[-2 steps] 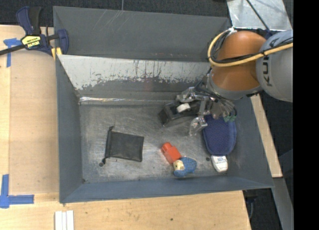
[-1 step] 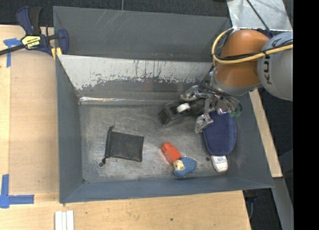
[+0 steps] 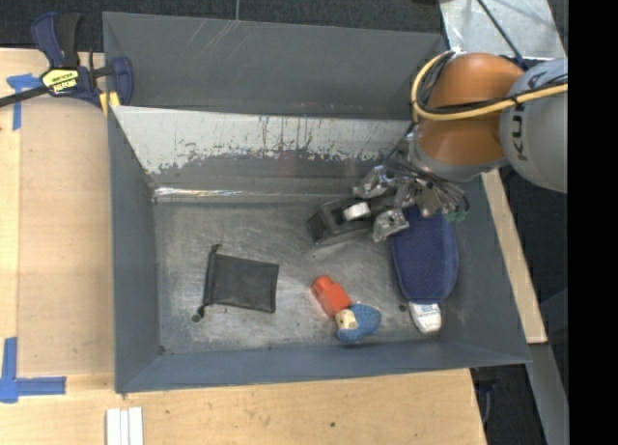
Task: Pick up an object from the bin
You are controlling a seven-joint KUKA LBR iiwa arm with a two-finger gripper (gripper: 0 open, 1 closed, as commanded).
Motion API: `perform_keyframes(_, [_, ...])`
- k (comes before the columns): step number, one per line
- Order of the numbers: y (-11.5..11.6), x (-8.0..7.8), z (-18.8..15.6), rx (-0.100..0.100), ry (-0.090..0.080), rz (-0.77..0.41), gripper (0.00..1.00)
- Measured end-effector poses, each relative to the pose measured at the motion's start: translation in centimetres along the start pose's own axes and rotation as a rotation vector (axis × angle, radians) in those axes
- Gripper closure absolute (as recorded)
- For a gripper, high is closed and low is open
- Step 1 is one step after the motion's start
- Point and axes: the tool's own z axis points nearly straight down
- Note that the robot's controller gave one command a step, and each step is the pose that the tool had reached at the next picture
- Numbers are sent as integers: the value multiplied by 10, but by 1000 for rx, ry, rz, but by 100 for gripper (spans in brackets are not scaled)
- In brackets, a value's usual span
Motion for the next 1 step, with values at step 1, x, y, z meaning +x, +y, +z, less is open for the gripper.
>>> perform_keyframes(1, [-5, 7, -136, -5, 35, -23, 100])
